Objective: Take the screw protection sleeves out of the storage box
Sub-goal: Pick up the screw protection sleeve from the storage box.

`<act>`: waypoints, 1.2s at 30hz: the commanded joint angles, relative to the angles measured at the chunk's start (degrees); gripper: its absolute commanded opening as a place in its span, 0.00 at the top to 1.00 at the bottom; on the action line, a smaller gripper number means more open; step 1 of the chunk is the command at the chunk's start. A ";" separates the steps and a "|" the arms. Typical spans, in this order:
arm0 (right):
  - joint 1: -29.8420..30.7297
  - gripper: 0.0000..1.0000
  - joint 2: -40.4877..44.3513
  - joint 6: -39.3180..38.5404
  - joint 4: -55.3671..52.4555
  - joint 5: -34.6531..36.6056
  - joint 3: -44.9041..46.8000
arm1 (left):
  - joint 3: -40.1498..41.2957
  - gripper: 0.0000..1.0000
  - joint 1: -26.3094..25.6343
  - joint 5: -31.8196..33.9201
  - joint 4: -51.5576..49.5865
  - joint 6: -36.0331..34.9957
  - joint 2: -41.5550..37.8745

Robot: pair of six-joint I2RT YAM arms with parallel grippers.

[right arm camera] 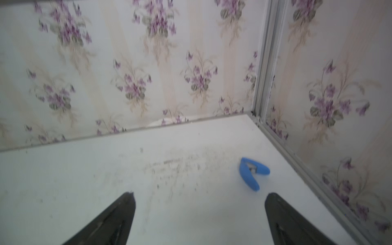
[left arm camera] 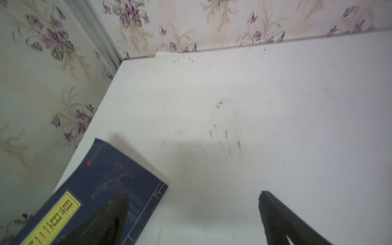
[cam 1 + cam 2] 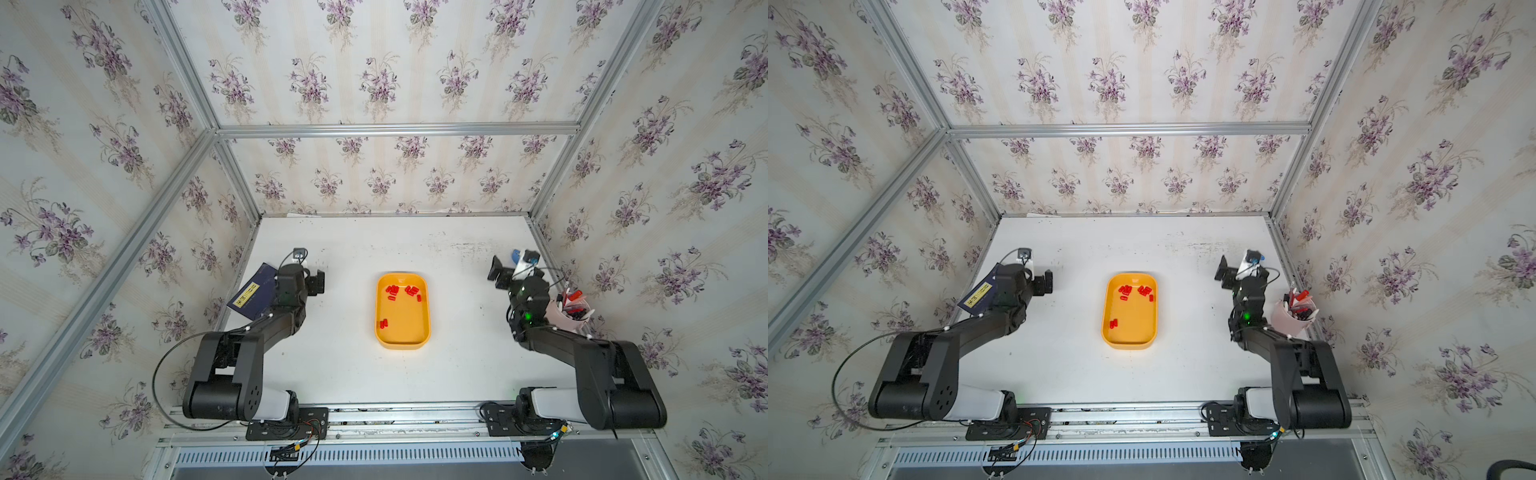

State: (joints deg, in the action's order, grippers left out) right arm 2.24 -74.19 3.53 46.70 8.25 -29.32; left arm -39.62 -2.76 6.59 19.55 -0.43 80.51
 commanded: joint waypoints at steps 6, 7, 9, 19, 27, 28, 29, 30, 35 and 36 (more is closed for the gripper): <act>15.49 0.00 -3.68 -3.01 -60.43 -7.12 -39.19 | -30.22 0.00 -7.26 -12.06 -50.60 24.91 -0.73; 19.31 0.00 -5.19 -4.17 -62.92 -6.63 -40.94 | -31.31 0.00 -8.10 -14.78 -54.24 27.73 0.91; 24.90 0.00 -8.59 -6.01 -66.44 -7.21 -43.42 | -30.13 0.00 -8.98 -22.64 -55.84 33.03 3.24; 33.42 0.37 -28.18 -12.45 -72.66 -17.75 -52.54 | -22.90 0.00 -13.57 -32.72 -55.89 40.69 -0.46; 35.82 0.55 -38.35 -14.32 -74.87 -21.87 -56.56 | -18.55 0.00 -13.76 -31.07 -55.92 39.25 -4.41; 36.19 0.56 -38.53 -14.40 -74.54 -22.48 -56.51 | -18.49 0.00 -13.76 -30.94 -55.97 38.78 -4.55; 36.58 0.56 -38.57 -14.50 -74.15 -22.99 -56.21 | -18.55 0.00 -13.76 -30.94 -56.21 38.35 -4.53; 37.26 0.56 -38.53 -14.66 -73.67 -23.21 -55.87 | -18.75 0.00 -13.76 -30.86 -56.59 37.98 -4.35; 38.19 0.59 -39.27 -15.06 -72.01 -24.11 -53.49 | -18.48 0.00 -13.76 -30.44 -56.31 36.98 -4.44; 38.25 0.59 -39.46 -15.09 -71.75 -24.22 -53.19 | -18.48 0.00 -13.76 -30.30 -56.32 36.66 -4.48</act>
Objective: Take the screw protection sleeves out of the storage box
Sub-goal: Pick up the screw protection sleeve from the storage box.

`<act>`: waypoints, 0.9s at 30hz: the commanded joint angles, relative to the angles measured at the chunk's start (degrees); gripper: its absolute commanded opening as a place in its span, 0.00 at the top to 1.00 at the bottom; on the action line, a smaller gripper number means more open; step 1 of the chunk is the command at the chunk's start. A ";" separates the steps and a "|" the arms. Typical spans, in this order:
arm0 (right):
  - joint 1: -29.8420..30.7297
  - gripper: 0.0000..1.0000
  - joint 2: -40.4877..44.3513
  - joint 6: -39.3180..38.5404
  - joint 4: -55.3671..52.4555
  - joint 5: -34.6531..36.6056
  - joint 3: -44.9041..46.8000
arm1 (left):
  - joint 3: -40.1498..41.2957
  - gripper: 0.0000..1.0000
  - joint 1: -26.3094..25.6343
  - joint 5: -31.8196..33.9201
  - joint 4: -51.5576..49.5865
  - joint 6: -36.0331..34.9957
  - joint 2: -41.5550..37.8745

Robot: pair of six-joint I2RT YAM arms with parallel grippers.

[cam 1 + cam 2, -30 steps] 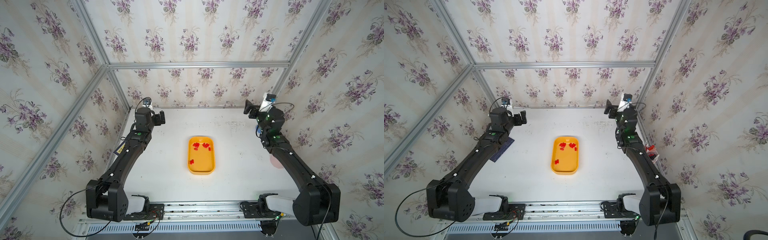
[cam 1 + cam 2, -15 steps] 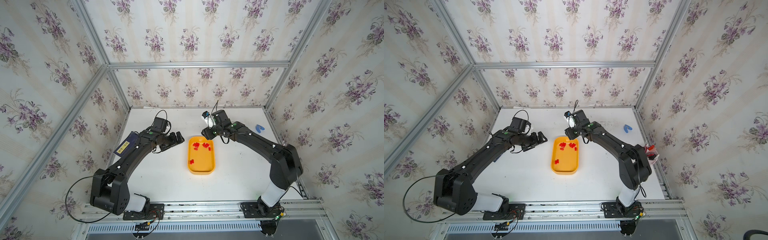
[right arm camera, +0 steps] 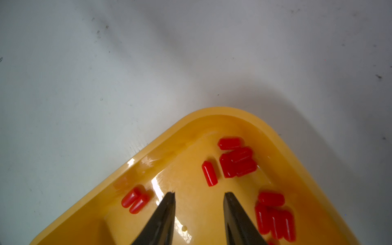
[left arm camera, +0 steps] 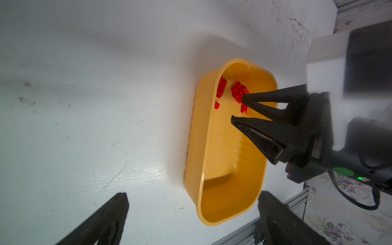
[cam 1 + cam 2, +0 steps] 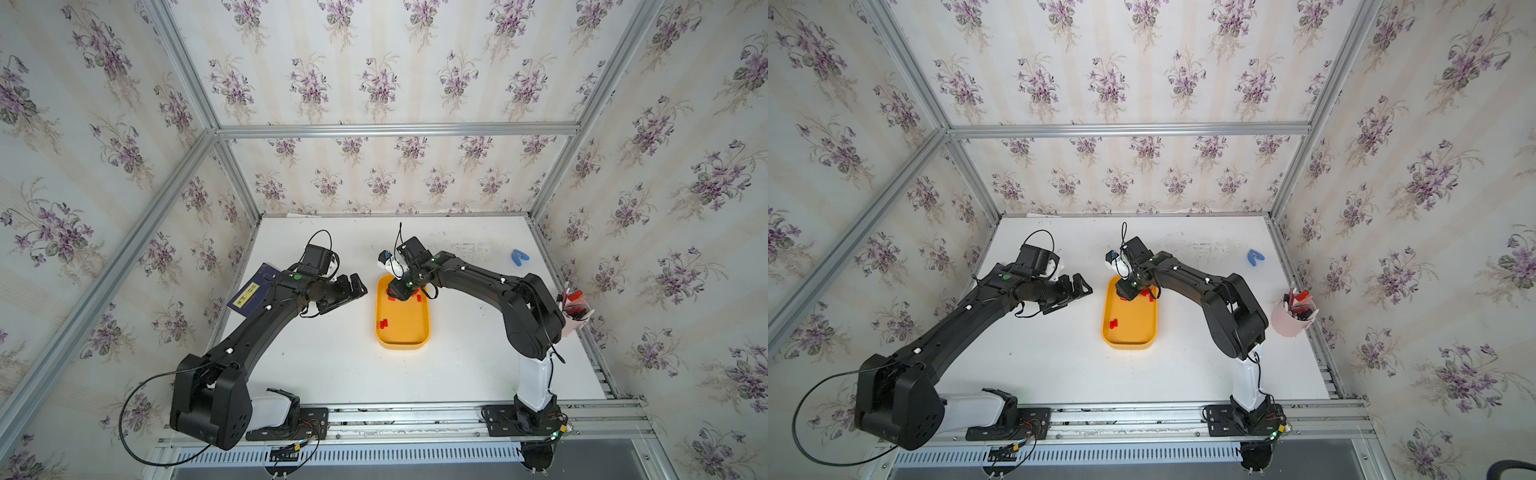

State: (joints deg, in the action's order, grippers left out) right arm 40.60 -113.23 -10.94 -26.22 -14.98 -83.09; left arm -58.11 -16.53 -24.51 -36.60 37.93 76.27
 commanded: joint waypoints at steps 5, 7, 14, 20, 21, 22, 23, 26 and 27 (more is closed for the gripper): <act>0.44 0.62 -0.99 -0.49 3.09 -1.04 1.95 | 0.04 0.00 0.01 1.53 0.12 -2.42 -0.42; 0.45 0.63 -1.61 -0.57 3.36 -1.14 1.90 | -0.18 0.00 0.01 1.43 0.19 -2.50 -0.34; 0.80 0.65 -3.94 -1.23 3.57 -0.68 1.14 | -0.35 0.00 0.01 1.64 0.41 -2.88 0.10; 0.80 0.65 -4.60 -1.23 4.50 0.09 0.70 | -0.25 0.00 -0.03 1.57 0.82 -3.03 0.37; 0.78 0.65 -4.80 -1.24 4.40 0.21 0.51 | -0.25 0.00 0.01 1.61 0.75 -3.16 0.49; 0.73 0.66 -5.26 -1.35 4.12 0.52 0.20 | -0.30 0.00 0.03 1.58 0.70 -3.25 0.54; 0.71 0.67 -5.52 -1.41 4.08 0.63 0.07 | -0.34 0.00 0.01 1.60 0.61 -3.34 0.55; 0.71 0.67 -5.91 -1.45 4.32 0.71 -0.04 | -0.17 0.00 0.01 1.74 0.70 -3.39 0.46; 0.71 0.67 -6.07 -1.41 4.37 0.94 -0.11 | -0.17 0.00 0.01 1.75 0.71 -3.46 0.46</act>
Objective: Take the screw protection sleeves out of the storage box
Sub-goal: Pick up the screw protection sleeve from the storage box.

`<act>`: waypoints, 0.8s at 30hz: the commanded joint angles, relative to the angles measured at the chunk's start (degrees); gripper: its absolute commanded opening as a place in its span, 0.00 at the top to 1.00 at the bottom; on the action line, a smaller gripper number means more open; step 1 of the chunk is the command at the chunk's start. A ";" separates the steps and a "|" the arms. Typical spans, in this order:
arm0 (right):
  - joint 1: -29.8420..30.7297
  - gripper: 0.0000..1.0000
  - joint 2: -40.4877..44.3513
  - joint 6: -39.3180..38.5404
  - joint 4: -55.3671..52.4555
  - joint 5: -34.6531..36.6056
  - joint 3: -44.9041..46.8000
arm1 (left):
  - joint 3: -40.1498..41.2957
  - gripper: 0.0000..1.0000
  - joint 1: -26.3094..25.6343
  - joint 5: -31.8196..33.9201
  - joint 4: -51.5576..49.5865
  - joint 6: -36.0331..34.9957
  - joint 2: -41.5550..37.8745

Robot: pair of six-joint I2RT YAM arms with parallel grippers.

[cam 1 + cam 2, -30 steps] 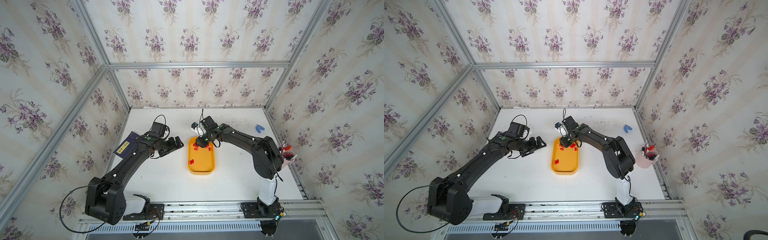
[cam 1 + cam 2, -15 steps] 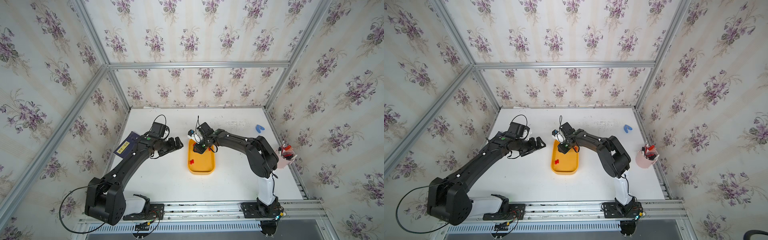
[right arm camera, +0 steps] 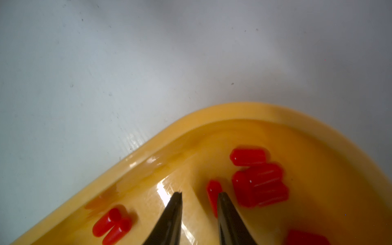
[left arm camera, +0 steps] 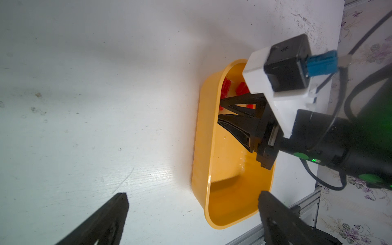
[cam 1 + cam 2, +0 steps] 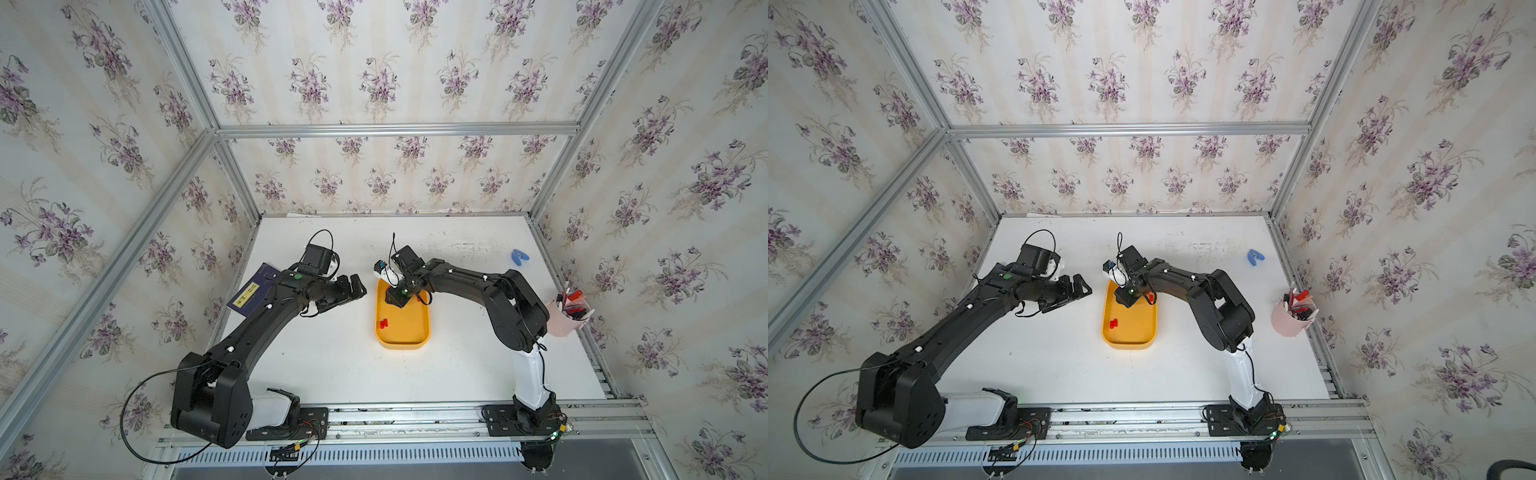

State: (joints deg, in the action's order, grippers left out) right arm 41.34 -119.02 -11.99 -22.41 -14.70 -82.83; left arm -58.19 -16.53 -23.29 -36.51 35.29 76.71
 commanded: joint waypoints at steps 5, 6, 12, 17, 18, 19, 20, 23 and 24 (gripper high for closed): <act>-0.07 0.68 -0.84 -0.49 0.70 1.33 -0.43 | -0.08 0.00 -0.03 0.50 0.57 -0.99 -0.06; -0.10 0.68 -0.92 -0.49 0.70 1.41 -0.49 | -0.08 0.00 0.01 0.51 0.62 -1.09 -0.02; -0.04 0.72 -1.02 -0.23 0.27 2.67 -0.13 | -0.10 0.00 0.01 0.70 0.57 -1.40 -0.23; -0.04 0.73 -0.51 -0.14 0.25 4.68 0.24 | -0.25 0.00 0.01 0.88 0.52 -1.45 -0.16; -0.03 0.73 -0.55 -0.12 0.25 4.79 0.17 | -0.33 0.00 0.01 0.88 0.56 -1.45 -0.15; -0.03 0.74 -0.66 0.01 0.26 5.03 0.06 | -0.34 0.00 0.01 0.88 0.65 -1.49 -0.11; -0.03 0.74 -0.80 0.14 0.27 5.35 0.04 | -0.41 0.00 0.01 0.83 0.59 -1.46 -0.07; -0.06 0.75 -1.03 0.33 0.38 5.77 0.36 | -0.59 0.00 0.01 0.81 0.47 -1.59 -0.15; -0.04 0.75 -1.04 0.45 0.55 5.82 0.54 | -0.60 0.00 0.01 0.90 0.39 -1.54 -0.23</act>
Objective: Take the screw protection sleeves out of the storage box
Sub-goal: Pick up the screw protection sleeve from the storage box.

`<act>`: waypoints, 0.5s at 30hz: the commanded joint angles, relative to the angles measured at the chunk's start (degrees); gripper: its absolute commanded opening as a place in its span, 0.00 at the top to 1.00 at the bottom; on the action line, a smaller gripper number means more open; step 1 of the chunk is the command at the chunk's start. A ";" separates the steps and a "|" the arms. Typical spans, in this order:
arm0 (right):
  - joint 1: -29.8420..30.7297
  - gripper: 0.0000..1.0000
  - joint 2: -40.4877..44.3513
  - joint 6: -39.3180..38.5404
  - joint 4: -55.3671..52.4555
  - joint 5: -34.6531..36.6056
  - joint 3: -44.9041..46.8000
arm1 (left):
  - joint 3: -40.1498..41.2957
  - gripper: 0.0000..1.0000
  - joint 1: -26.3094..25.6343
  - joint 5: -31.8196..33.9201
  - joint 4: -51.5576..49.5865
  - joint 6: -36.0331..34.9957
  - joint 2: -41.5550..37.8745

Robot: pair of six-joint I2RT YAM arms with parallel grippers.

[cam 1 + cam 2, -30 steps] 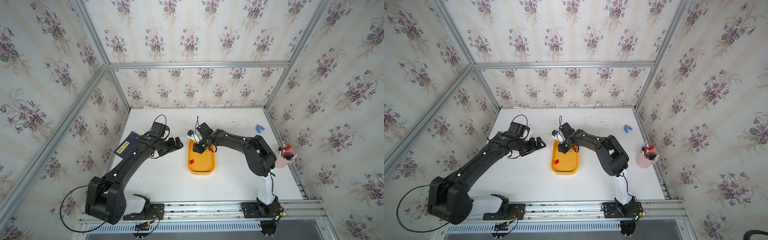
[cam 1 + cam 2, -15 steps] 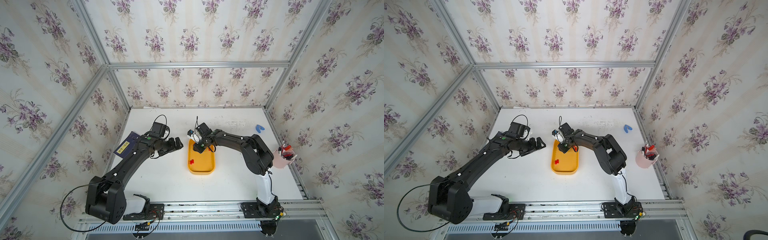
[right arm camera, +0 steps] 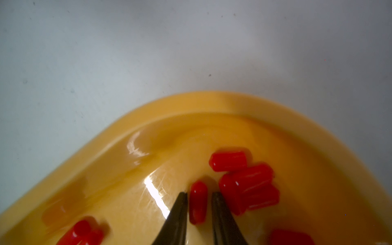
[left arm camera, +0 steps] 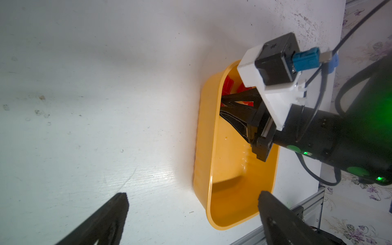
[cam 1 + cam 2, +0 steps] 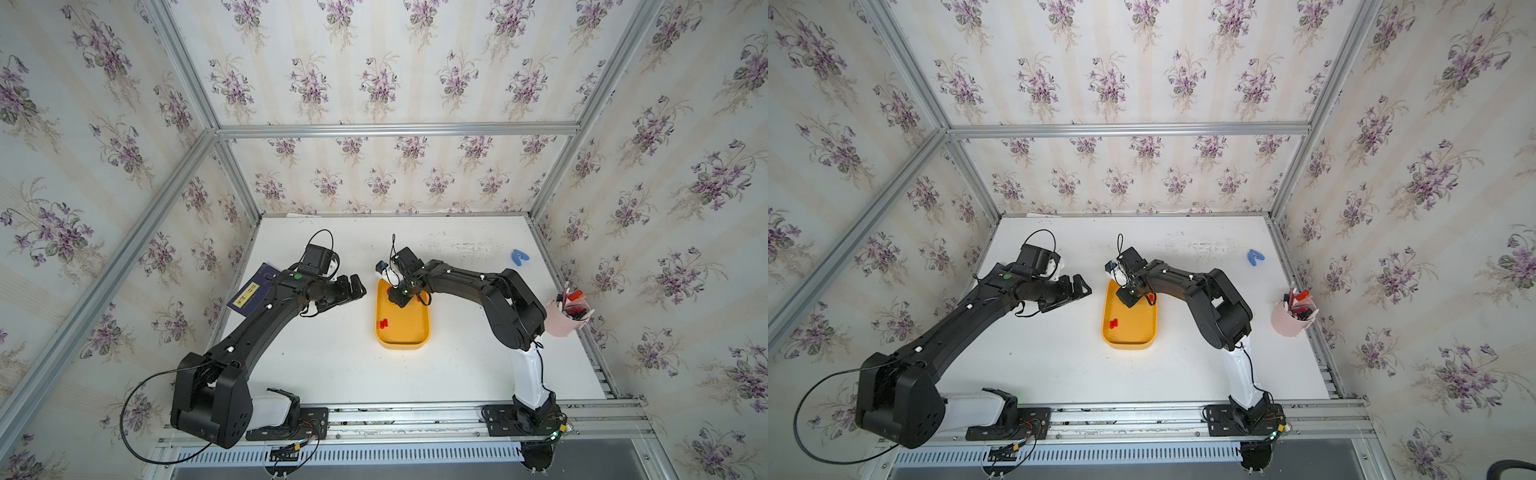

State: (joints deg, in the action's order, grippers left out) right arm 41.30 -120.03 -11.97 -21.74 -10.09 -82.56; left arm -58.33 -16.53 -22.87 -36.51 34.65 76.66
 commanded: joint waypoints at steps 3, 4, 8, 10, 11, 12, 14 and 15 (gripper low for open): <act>-0.01 0.76 0.19 0.69 0.51 1.38 0.79 | -0.44 0.00 0.01 0.80 0.38 -1.01 -0.29; 0.01 0.77 0.15 0.82 0.63 1.39 0.90 | -0.47 0.00 0.01 0.81 0.34 -1.04 -0.21; 0.01 0.81 0.42 1.75 1.20 1.53 1.81 | -0.62 0.00 0.01 0.71 0.32 -1.07 -0.02; 0.01 0.82 1.09 2.42 1.94 1.64 2.72 | -0.56 0.00 0.01 0.87 0.30 -1.17 -0.02; -0.03 0.83 1.44 2.78 2.34 1.57 3.13 | -0.56 0.00 0.01 0.90 0.26 -1.27 -0.02; 0.08 0.83 1.84 3.19 2.73 1.71 3.64 | -0.64 0.00 0.01 0.94 0.23 -1.36 0.04; 0.05 0.84 2.78 4.17 3.69 1.80 4.67 | -0.73 0.00 0.01 0.99 0.21 -1.39 0.15; -0.01 0.84 3.46 4.75 4.22 1.48 5.14 | -0.74 0.00 0.01 0.99 0.12 -1.35 0.20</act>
State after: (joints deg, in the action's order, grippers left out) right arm 41.30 -117.78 -9.28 -17.85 -9.04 -78.35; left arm -58.63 -16.53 -22.65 -36.53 34.26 76.69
